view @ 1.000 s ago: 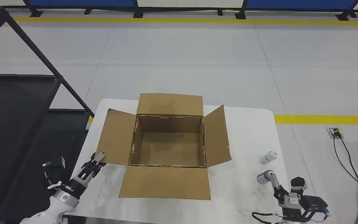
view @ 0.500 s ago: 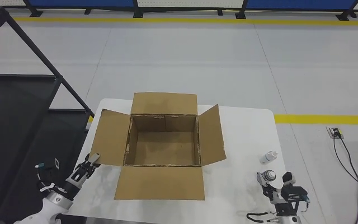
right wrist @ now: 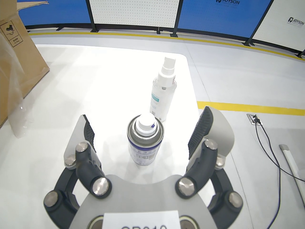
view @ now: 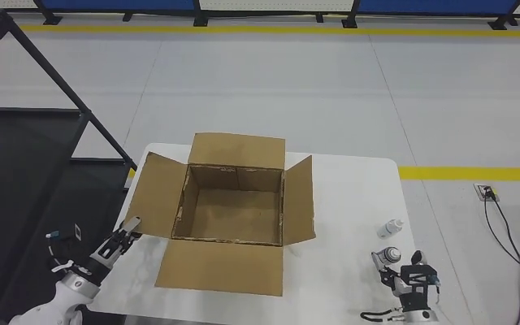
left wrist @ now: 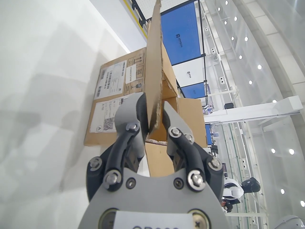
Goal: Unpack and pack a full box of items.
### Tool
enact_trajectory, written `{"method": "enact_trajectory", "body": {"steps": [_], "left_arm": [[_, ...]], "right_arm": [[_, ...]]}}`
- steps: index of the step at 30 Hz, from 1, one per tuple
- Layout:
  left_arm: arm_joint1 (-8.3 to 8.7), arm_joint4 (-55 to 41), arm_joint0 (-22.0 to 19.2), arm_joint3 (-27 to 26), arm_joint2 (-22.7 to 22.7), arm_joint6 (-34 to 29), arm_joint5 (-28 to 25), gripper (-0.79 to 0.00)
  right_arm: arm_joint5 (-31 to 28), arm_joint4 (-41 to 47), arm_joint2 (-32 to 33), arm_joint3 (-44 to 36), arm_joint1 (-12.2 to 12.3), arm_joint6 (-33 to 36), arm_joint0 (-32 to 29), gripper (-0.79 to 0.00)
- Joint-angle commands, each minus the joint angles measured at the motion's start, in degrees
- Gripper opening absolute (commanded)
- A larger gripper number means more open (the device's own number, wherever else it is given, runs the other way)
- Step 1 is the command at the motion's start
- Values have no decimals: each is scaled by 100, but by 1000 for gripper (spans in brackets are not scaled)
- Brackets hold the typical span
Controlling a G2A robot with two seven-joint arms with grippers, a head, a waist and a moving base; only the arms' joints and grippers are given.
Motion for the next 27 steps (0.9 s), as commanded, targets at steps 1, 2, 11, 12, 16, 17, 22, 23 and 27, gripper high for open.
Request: {"method": "enact_trajectory", "body": {"steps": [1,2,11,12,16,17,22,23,27], "left_arm": [[-1,1,3,-3,-6,19,6,0],[-1,1,10,-4,-10,32,2,0],[-10,-37,122,-42,-100,181,-52,0],[-12,-52,135,-42,-108,207,-61,0],[-17,-101,180,-47,-139,240,-102,0],[-18,-106,188,-47,-144,240,-110,0],[-23,-162,232,-49,-190,260,-167,0],[-24,-182,250,-55,-212,272,-192,0],[-33,-340,358,-75,-314,306,-322,0]], "right_arm": [[-11,19,-6,26,4,63,18,0],[-18,7,-5,37,8,82,28,-58],[-18,6,-39,90,28,285,95,-603],[-16,9,-42,86,30,309,94,-693],[7,61,-21,24,38,348,61,-785],[13,101,-11,-13,38,316,37,-785],[31,582,-6,-479,9,-131,-158,-785],[63,652,-13,-672,1,-239,-229,-785],[301,805,-223,-1728,-48,-486,-613,-785]]}}
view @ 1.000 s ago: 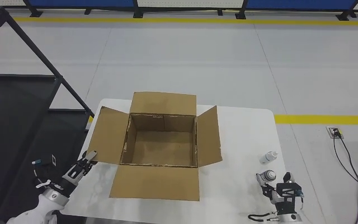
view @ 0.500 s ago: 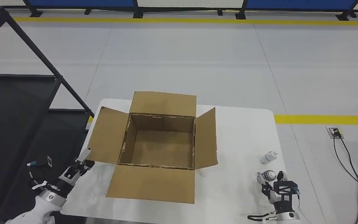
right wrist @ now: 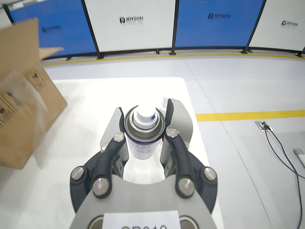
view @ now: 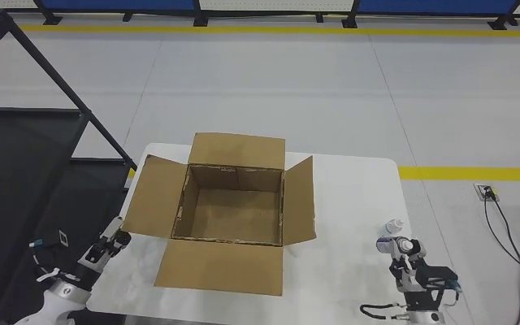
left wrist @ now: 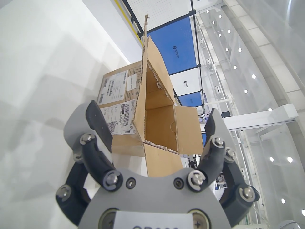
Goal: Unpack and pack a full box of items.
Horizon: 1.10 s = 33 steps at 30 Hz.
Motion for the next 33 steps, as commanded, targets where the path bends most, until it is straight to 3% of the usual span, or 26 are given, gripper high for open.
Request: {"method": "enact_trajectory", "body": {"steps": [1,7,14,20,28,31,33], "left_arm": [[-4,-74,55,-4,-51,18,-56,0],[-27,-222,202,-23,-66,34,-232,0],[-58,-267,365,-156,32,29,-413,0],[-74,-223,502,-287,100,-51,-510,0],[-84,-314,476,-194,98,-84,-510,0],[-86,-335,440,-201,115,-111,-486,0],[-86,-310,410,-222,142,-160,-481,0]], "right_arm": [[130,-35,-160,-593,-21,-27,-183,-785],[614,-688,-1107,-1845,-88,242,-305,-785],[1315,-1522,-2754,-2182,-239,1284,530,-785],[2334,-1786,-4070,-1253,-537,1987,1890,-785],[3818,-1734,-5274,727,-1107,1995,3485,-785],[4139,-1534,-5536,1257,-1311,1939,3859,-785],[4139,-1534,-5536,1257,-1311,1939,3859,-785]]}}
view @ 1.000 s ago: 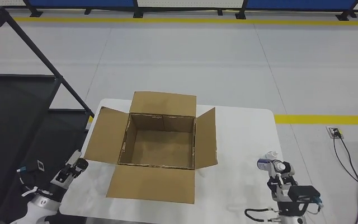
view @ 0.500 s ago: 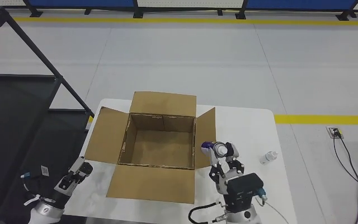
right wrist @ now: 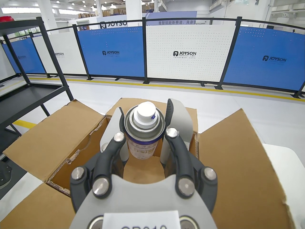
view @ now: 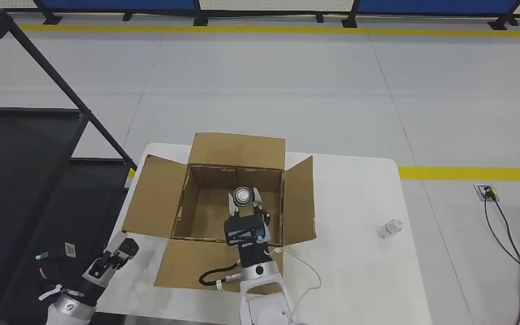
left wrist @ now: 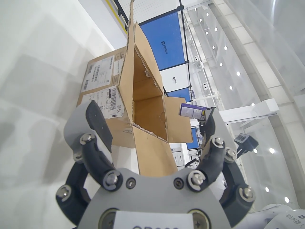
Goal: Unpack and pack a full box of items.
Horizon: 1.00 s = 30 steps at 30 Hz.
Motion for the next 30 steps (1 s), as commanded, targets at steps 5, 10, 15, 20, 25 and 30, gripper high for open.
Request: {"method": "enact_trajectory", "body": {"steps": [5,10,15,20,25,30], "left_arm": [[1,93,-94,-11,104,-116,72,0],[-2,214,-267,65,267,-148,180,0],[-6,107,-304,161,192,-30,247,0],[8,89,-279,198,-21,-8,291,0],[3,30,-189,184,-155,100,285,0],[-12,-30,-74,171,-209,164,217,0]], "right_arm": [[-14,-7,12,-32,8,3,-17,-785],[-14,-7,12,-32,8,3,-17,-785],[-14,-7,12,-32,8,3,-17,-785],[-378,203,87,111,-62,178,146,-785],[-664,498,-160,915,-372,868,1052,-785],[-804,872,-451,2231,-789,1620,2051,-785]]}}
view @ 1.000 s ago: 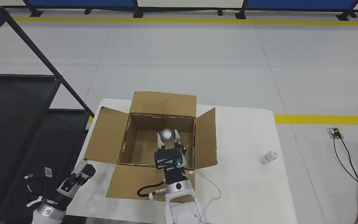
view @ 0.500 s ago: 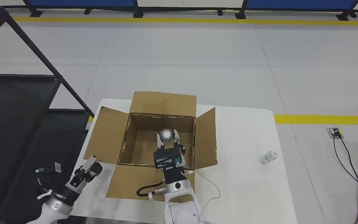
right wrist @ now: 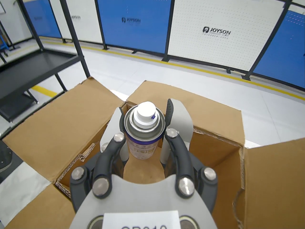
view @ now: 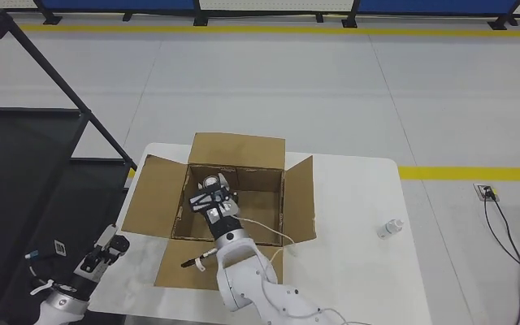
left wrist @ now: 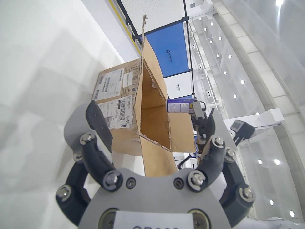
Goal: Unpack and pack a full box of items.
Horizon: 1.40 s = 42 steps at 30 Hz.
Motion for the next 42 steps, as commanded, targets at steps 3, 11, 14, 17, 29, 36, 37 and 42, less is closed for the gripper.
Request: {"method": "enact_trajectory", "body": {"steps": [3,11,14,17,29,36,37,42], "left_arm": [[-11,-32,56,-8,-18,45,-40,0],[-20,-9,52,-25,-38,45,-51,0],[-21,14,20,-16,-27,22,-43,0],[-23,20,-9,5,-11,-2,-39,0],[-32,27,-49,48,-13,-27,-57,0],[-36,32,-45,49,-40,-32,-69,0],[-36,37,-46,50,-47,-33,-66,0],[-39,50,-50,44,-53,-43,-72,0]], "right_arm": [[120,163,-222,1180,-346,444,698,-785],[25,877,-311,2767,-961,915,1493,-785],[-63,1195,-232,3237,-1139,918,1683,-785],[-224,1531,-138,3724,-1300,802,1823,-785],[-589,2291,95,4921,-1726,119,2117,-785],[-645,2418,152,5066,-1740,38,2139,-566],[-643,2423,153,5075,-1742,48,2138,-520],[-656,2437,157,5112,-1742,105,2150,-489]]}}
